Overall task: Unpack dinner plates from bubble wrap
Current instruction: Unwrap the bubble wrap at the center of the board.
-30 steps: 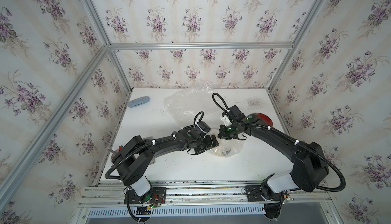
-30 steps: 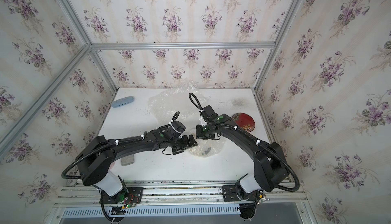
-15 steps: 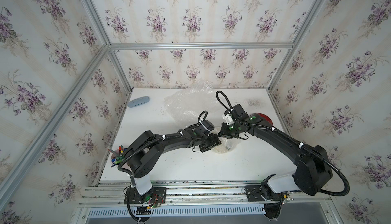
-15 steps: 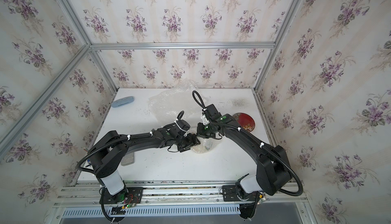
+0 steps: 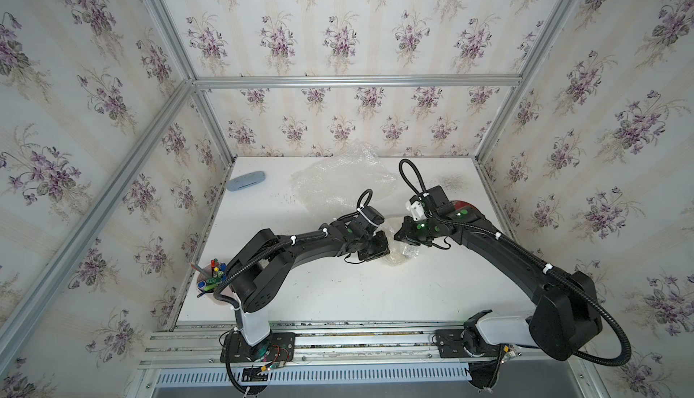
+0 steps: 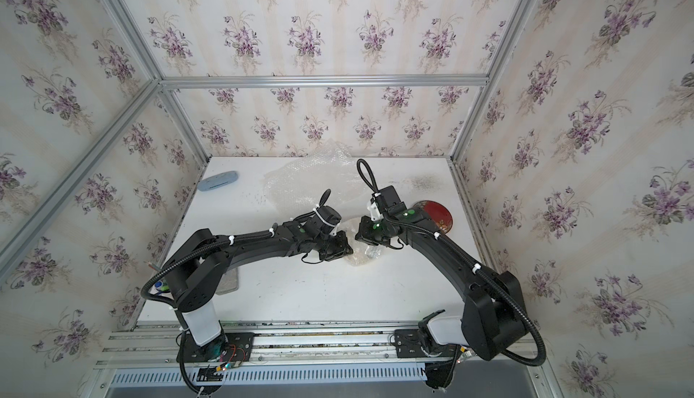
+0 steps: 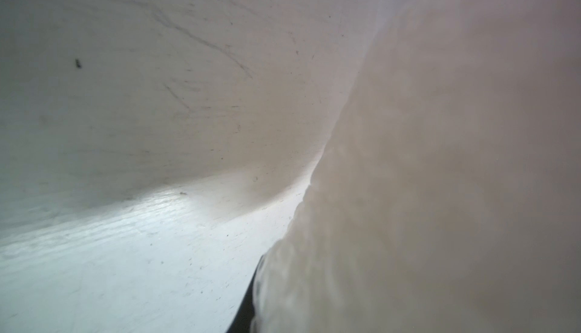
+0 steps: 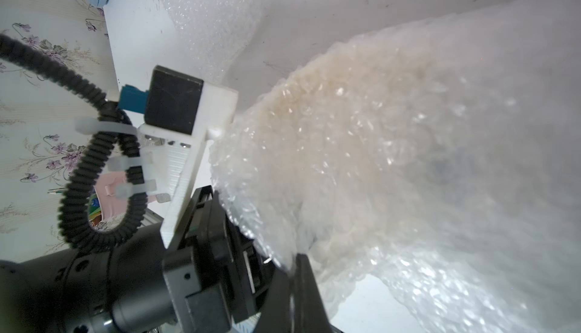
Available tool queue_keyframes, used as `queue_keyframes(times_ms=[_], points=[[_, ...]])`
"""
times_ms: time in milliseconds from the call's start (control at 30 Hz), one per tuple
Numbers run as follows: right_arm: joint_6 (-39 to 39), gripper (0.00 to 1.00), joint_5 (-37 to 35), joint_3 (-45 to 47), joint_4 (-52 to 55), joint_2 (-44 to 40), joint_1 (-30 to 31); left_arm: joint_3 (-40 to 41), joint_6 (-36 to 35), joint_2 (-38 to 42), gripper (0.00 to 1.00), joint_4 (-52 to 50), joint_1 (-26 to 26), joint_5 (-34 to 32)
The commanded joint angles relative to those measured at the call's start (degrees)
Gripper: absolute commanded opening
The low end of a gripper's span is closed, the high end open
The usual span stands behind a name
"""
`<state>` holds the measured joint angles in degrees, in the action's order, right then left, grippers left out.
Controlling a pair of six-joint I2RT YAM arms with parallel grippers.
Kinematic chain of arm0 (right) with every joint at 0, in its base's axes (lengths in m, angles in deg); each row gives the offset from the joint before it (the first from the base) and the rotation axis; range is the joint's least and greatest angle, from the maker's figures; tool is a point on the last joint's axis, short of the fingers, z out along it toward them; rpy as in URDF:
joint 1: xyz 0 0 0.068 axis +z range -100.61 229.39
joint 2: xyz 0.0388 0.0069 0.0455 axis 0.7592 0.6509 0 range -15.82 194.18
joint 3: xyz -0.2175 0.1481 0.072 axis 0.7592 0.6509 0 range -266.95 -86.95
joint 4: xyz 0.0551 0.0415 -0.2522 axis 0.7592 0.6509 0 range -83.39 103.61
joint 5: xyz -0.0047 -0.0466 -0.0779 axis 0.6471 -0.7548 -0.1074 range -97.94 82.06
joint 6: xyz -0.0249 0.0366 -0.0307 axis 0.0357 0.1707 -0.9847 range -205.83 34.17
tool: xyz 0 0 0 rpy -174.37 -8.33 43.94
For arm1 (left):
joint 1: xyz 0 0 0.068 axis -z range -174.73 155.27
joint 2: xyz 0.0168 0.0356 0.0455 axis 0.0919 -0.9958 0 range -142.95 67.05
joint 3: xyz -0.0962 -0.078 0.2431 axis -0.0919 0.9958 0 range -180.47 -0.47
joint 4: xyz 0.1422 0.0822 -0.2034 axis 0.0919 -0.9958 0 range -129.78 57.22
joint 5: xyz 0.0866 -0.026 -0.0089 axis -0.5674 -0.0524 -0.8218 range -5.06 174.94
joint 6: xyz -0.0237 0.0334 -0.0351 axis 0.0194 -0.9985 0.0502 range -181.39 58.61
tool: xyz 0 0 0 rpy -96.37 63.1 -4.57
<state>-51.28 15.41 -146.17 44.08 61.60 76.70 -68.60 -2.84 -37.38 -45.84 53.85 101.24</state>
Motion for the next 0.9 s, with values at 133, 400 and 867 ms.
queue_keyframes(times_ms=[133,400,867], points=[[-5.54,0.00,-2.51,-0.60,4.25,0.06,-2.75,-2.35,-10.04,-0.43,0.16,-14.44,-2.40,3.16],[-12.31,0.00,-4.79,-2.31,7.71,3.02,-7.35,-3.62,-17.81,-0.82,0.15,-24.92,-7.87,7.80],[-16.40,0.02,-8.89,-8.02,9.55,6.83,-7.80,-6.83,-23.91,-0.90,0.15,-32.15,-10.08,12.41]])
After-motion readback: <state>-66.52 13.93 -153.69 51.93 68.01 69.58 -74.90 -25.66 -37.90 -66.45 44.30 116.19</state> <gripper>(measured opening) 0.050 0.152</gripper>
